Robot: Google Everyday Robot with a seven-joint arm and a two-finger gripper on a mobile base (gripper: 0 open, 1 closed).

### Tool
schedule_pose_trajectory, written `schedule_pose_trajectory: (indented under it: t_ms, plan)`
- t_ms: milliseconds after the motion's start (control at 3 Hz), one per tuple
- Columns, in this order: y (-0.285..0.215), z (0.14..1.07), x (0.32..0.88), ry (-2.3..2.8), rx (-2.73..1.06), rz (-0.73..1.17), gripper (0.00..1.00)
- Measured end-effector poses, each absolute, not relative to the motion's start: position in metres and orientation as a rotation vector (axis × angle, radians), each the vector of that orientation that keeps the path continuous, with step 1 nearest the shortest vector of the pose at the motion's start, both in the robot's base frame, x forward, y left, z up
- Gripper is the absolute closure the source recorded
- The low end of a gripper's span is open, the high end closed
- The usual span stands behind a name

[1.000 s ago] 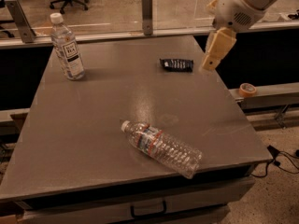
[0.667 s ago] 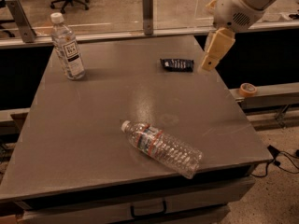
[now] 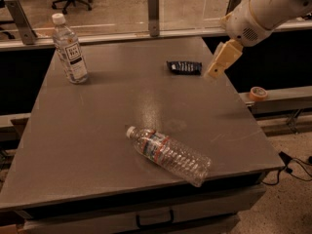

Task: Move rxbar blueberry near water bottle

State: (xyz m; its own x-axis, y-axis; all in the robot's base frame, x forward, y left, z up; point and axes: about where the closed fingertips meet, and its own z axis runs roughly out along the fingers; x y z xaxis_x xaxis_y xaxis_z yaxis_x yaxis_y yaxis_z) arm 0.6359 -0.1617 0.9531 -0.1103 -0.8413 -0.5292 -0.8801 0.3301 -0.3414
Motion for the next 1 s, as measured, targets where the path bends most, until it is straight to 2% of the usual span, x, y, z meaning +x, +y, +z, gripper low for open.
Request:
schedule_pose_trajectory:
  t_ms: [667, 1000]
  plan:
    - [-0.155, 0.881, 0.716, 1.939, -1.324, 0.3, 0.0]
    - [-0.145, 0.858, 0.739, 1.952, -1.289, 0.361, 0.0]
